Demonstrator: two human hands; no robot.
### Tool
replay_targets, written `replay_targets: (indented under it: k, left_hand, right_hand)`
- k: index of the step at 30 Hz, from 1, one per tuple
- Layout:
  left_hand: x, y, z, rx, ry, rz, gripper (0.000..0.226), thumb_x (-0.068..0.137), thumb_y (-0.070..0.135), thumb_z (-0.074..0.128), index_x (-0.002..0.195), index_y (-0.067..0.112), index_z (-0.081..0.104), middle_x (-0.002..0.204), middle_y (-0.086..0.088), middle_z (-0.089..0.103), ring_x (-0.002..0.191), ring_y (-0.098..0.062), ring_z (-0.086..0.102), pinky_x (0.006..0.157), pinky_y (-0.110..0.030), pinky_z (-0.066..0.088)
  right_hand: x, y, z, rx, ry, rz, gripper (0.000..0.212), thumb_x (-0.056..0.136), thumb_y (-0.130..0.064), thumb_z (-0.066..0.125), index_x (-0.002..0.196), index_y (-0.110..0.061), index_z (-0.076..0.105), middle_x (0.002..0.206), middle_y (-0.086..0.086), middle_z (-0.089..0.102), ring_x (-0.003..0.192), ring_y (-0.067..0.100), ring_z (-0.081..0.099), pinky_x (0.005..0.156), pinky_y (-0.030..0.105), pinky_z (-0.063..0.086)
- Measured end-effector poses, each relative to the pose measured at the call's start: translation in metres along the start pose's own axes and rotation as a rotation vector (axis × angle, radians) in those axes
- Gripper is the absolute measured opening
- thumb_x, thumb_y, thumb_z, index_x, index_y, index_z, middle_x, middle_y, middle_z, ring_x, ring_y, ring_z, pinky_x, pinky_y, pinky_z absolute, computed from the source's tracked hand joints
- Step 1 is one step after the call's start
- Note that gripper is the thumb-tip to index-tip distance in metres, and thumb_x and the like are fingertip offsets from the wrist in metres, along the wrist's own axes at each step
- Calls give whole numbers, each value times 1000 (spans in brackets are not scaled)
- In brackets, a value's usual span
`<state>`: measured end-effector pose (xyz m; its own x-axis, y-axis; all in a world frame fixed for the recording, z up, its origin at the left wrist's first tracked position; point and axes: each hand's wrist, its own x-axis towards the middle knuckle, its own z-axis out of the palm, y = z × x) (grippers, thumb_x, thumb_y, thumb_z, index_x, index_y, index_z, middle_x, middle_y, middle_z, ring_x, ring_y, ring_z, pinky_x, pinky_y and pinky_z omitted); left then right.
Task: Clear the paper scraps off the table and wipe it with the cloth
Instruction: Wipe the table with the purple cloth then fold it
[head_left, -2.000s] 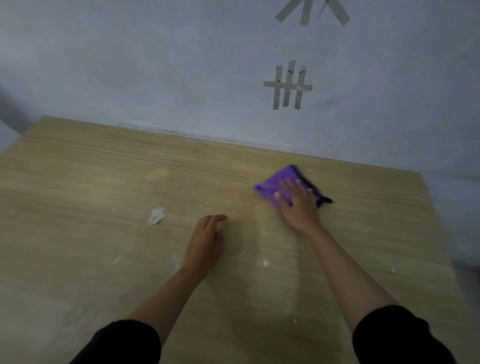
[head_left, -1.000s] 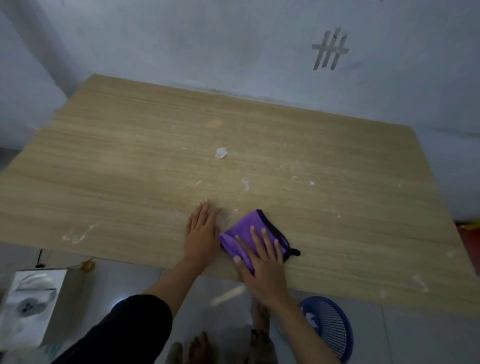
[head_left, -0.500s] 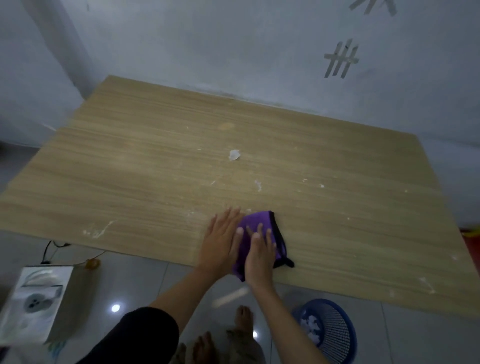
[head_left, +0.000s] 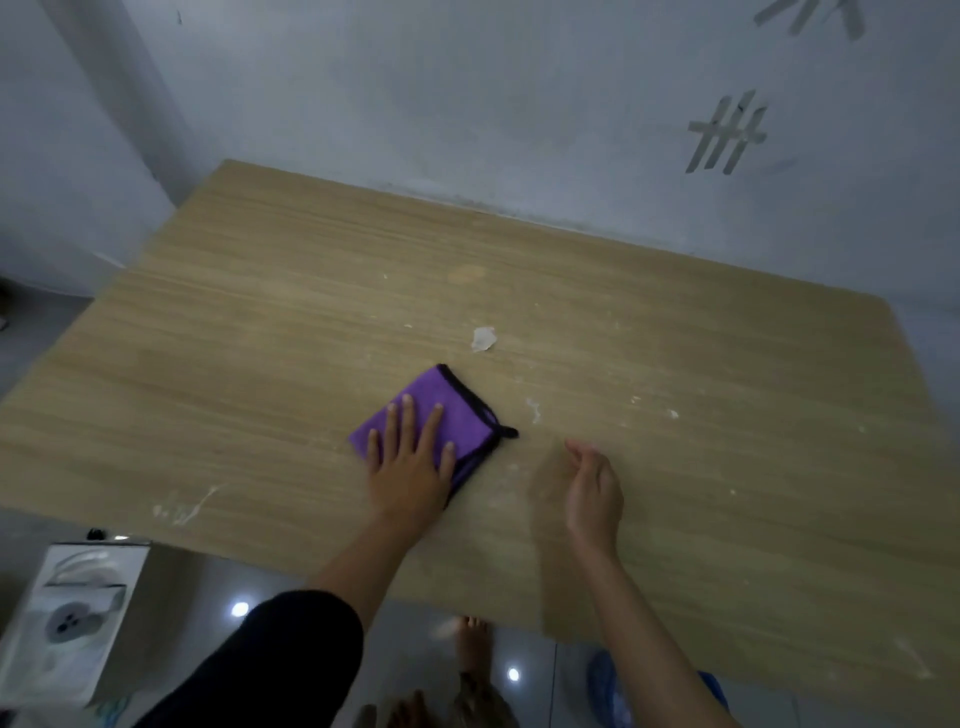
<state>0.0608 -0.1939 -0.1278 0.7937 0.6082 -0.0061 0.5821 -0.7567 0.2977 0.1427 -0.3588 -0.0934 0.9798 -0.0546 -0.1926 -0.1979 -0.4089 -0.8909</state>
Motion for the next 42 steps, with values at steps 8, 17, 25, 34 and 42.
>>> replay_targets:
  k: [8,17,25,34,42]
  left_hand:
    - [39,77,27,2,-42,434,57,86,60,35,139,41,29,152,-8,25,142,-29,20,111,-51,12]
    - [202,41,14,48,92,28,56,85,55,34,136,33,39,150,-13,29,140,-28,26,114,-42,-3]
    - [265,68,16,-5,-4,-39,67,83,60,13,143,32,23,155,-18,9,144,-34,6,116,-48,2]
    - [308,61,3,69,-123,56,59,90,60,25,143,40,10,157,-6,-4,145,-25,-7,116,-46,-3]
    - [263,-64,-34,-21,-16,-441,56,93,53,24,145,37,7,156,-14,-6,144,-32,-9,116,-52,-5]
  right_hand:
    - [82,-23,9,-80,31,-202,57,87,-41,26,109,-6,65,112,16,65,107,30,55,89,27,37]
    - [203,-42,44,-301,-173,-410,49,90,-38,33,118,-9,61,129,13,57,127,24,44,110,37,31]
    - [228,-45,63,-448,-192,-464,40,94,-30,36,118,-10,62,132,12,53,131,27,39,111,42,30]
    - [227,-49,62,-523,-102,-503,44,88,-32,36,115,-11,64,128,10,58,127,26,45,107,39,33]
    - [220,-65,81,-473,-66,-341,47,88,-34,34,110,-6,65,127,14,55,124,32,43,105,39,34]
